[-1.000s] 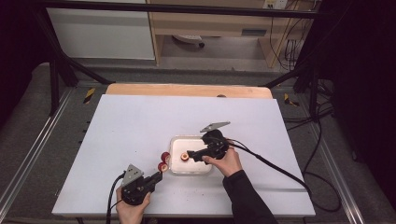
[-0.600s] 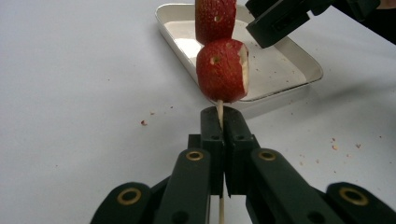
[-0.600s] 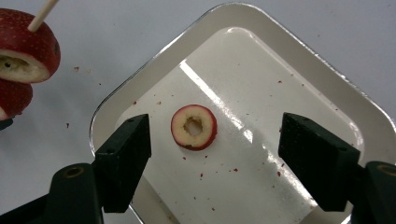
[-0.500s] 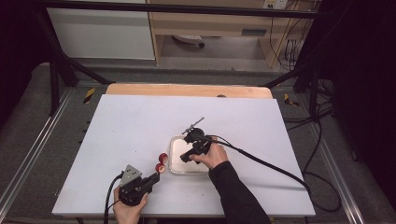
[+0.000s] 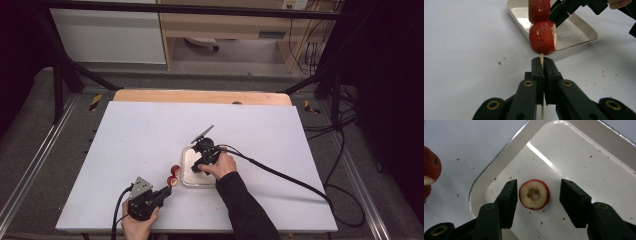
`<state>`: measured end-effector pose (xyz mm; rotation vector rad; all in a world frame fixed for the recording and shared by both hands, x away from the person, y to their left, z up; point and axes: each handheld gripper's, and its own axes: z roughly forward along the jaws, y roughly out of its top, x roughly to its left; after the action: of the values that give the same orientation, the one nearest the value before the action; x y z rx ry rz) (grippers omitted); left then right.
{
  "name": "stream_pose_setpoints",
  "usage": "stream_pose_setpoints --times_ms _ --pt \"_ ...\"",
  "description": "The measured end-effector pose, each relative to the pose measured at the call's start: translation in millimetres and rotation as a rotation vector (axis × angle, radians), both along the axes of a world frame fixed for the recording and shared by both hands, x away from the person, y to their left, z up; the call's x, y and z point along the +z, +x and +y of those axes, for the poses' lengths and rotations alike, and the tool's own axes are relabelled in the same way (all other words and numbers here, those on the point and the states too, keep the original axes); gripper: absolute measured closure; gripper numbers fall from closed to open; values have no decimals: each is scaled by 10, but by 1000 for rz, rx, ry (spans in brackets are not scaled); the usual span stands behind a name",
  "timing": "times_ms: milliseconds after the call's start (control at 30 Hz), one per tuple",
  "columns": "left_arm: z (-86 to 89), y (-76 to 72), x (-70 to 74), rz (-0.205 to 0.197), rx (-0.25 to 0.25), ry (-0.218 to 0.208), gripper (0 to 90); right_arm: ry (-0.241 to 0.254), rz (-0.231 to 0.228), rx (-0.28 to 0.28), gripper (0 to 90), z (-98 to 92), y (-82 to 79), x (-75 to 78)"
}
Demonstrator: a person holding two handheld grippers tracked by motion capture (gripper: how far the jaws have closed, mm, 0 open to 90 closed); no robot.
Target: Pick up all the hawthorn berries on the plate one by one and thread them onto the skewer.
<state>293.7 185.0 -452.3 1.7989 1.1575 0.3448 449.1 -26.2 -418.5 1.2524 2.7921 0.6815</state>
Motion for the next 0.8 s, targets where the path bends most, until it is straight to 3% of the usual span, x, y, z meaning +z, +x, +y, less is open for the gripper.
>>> stream_pose_setpoints --times_ms 267,433,500,533,567,633,667,700,733,800 --pt "-12 2 -7 4 -8 6 880 4 31 -33 607 4 15 -14" --pt "-21 -5 -2 -1 -12 1 880 25 12 -44 612 -29 1 36" --pt "-24 -11 4 -4 -9 -2 880 55 2 -59 612 -53 -21 98" --pt "-31 -20 10 -11 -9 -13 880 99 -15 -72 613 -94 -46 172" --pt "-31 -20 10 -11 -9 -13 880 99 -15 -72 613 -94 -46 172" --pt "-45 -34 19 -16 -7 -25 880 145 -41 -91 613 -146 -73 246" --pt "-68 -48 31 -19 -9 -40 880 204 -64 -118 613 -218 -102 310" --pt "-68 -48 31 -19 -9 -40 880 204 -64 -118 613 -218 -102 310" --pt "-108 -65 43 -26 -8 -51 880 283 -91 -145 613 -308 -131 353" --pt "-132 -73 49 -29 -11 -56 880 356 -120 -171 613 -401 -168 377"
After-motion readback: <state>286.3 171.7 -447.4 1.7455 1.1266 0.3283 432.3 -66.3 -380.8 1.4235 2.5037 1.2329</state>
